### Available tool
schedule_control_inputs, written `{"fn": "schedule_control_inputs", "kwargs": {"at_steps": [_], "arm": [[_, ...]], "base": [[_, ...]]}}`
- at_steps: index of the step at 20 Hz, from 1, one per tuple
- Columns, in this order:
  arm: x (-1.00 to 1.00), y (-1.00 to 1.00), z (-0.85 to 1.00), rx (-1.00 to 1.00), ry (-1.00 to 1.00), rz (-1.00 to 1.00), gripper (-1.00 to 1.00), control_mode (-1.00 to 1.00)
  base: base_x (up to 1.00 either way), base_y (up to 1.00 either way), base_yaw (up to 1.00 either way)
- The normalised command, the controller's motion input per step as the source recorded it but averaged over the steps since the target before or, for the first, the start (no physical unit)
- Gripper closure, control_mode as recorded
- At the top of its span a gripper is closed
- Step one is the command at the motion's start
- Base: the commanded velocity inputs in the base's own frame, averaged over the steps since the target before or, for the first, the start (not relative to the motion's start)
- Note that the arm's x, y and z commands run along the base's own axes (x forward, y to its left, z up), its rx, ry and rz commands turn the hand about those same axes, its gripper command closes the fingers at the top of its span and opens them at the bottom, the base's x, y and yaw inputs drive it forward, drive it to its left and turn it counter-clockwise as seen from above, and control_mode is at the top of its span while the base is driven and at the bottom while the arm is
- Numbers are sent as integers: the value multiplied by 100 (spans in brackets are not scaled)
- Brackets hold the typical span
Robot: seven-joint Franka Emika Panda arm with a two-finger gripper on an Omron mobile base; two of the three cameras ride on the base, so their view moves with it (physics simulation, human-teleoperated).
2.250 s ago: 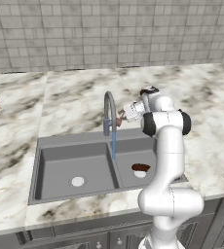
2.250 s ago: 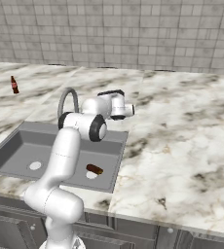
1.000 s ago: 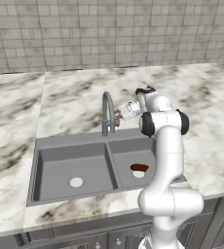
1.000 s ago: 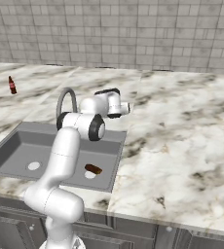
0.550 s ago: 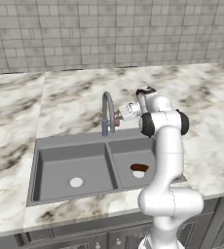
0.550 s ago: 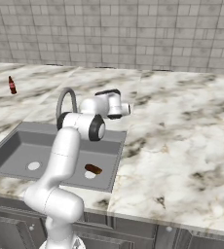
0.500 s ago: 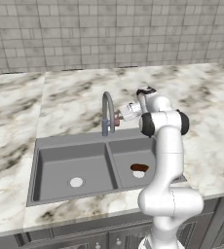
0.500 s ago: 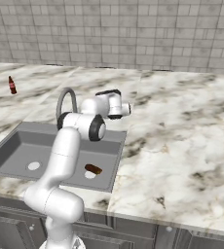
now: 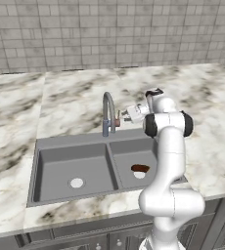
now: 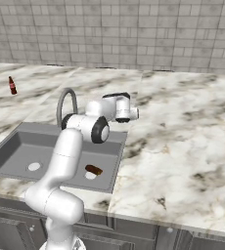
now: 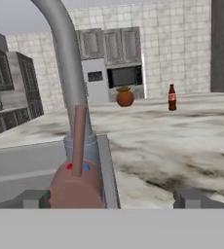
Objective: Turn on the sink faucet. Then move the sweet potato from the counter to the sink. Turn off the sink. Move the vegetable from the sink to the pot next to the stove. Finally move the pot to the front right burner.
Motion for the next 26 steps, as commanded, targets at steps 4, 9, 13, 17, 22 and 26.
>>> {"fn": "schedule_control_inputs", "kwargs": {"at_steps": [4, 9, 13, 17, 22, 26], "arm": [[-35, -40, 0, 0, -9, 0, -100, -100], [-61, -24, 1, 0, -11, 0, -100, -100], [-98, -1, 4, 0, -15, -3, -100, -100], [-100, 0, 13, 0, -14, -4, -100, -100], [-100, 0, 21, -3, -12, -4, -100, -100], [-99, 1, 28, -5, -9, -5, -100, -100]], "base": [[0, 0, 0], [0, 0, 0], [0, 0, 0], [0, 0, 0], [0, 0, 0], [0, 0, 0]]}}
